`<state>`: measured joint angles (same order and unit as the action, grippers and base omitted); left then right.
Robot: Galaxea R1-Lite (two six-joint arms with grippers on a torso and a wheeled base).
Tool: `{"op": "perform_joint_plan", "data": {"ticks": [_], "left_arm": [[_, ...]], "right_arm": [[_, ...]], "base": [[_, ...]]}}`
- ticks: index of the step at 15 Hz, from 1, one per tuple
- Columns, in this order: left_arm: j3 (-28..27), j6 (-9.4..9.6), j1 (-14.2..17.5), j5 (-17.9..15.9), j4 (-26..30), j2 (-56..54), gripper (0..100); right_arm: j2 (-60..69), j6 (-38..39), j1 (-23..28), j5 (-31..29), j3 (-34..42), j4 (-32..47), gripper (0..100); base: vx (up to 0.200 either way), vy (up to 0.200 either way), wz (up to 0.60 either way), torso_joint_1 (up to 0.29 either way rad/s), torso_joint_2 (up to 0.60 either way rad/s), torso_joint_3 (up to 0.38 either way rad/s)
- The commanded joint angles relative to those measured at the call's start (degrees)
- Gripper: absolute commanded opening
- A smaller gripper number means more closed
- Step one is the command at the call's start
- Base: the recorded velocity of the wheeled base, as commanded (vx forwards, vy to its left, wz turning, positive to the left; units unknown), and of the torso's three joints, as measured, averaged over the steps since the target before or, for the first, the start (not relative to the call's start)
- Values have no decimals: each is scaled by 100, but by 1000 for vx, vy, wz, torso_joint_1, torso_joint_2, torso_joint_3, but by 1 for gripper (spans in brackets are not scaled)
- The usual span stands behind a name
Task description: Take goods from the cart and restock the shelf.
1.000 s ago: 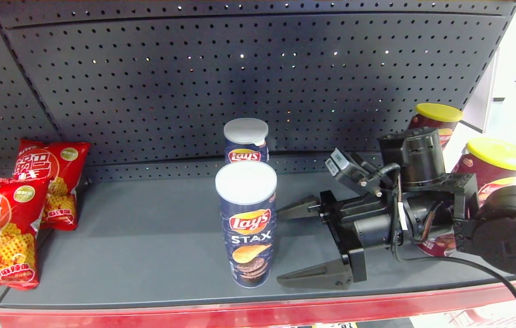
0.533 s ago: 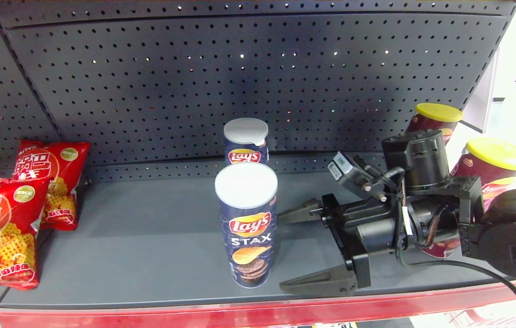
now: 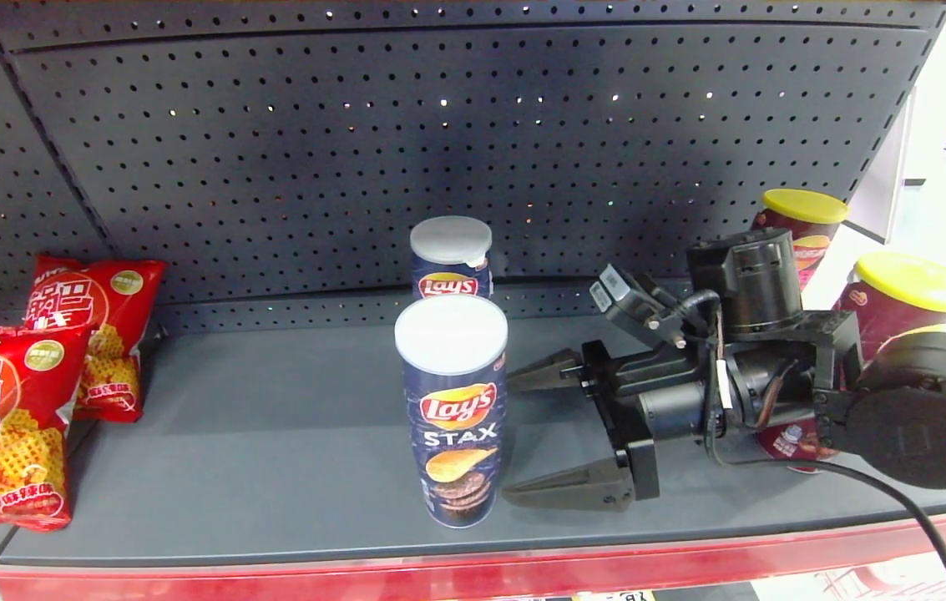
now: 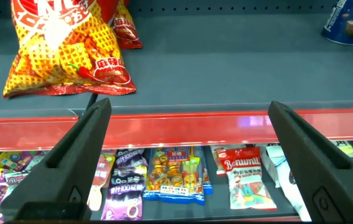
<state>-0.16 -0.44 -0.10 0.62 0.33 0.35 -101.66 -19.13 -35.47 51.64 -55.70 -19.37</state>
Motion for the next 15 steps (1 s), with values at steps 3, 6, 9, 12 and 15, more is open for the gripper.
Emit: {"op": "perform_joint_plan", "data": {"ticks": [3,6,9,12,15], "left_arm": [[-2,0,1,8,2,9,100],[-2,-9,1,-1,2,9,100],[-2,-9,1,-1,2,9,100],[-2,-9,1,-1,2,9,100],[7,-9,1,-1,2,9,100]], "right_arm": [[-223,5,-56,-5,-248,3,100],[-126,5,-144,-66,-125,3,100],[6,5,-135,-75,33,3,100],[14,5,-91,-84,138,3,100],[14,5,339,-558,182,3,100]], "base": [[0,0,0,0,0,0],[0,0,0,0,0,0],[0,0,0,0,0,0],[0,0,0,0,0,0],[0,0,0,0,0,0]]}}
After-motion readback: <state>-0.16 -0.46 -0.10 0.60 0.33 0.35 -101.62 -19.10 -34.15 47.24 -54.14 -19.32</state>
